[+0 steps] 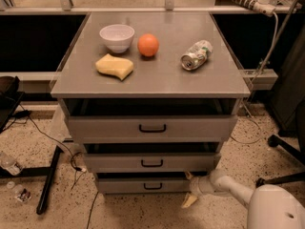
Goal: Open bottom drawer
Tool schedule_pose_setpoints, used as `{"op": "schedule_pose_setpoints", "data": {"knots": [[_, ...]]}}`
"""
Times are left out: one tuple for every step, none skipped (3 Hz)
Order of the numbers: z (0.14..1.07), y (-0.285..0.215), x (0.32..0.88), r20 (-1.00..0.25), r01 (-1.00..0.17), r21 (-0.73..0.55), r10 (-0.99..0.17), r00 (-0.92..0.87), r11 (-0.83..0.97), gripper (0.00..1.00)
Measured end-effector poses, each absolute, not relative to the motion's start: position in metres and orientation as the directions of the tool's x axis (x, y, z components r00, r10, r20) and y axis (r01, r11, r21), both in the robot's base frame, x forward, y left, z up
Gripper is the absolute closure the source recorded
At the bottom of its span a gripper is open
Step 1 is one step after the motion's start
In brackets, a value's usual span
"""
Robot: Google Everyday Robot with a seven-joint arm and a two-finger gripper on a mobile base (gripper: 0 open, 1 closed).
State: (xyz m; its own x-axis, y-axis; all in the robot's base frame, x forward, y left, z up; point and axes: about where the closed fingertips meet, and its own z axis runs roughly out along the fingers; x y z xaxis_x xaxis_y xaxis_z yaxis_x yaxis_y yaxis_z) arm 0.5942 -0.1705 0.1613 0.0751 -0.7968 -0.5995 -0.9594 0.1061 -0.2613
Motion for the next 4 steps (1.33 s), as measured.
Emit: {"op": "schedule_pose_setpoints", "data": {"knots": [[0.161, -0.170, 0.594, -0.600, -0.959, -0.261, -0.797, 0.075, 0.106, 0.19], [0.165, -0.169, 0.595, -0.601, -0.960, -0.261, -0.796, 0.077, 0.104, 0.43], [0.170, -0.170, 0.595, -0.601, -0.960, -0.261, -0.796, 0.077, 0.104, 0.66], [0.174, -0.171, 0.595, -0.601, -0.960, -0.261, -0.796, 0.077, 0.104, 0.88]]}}
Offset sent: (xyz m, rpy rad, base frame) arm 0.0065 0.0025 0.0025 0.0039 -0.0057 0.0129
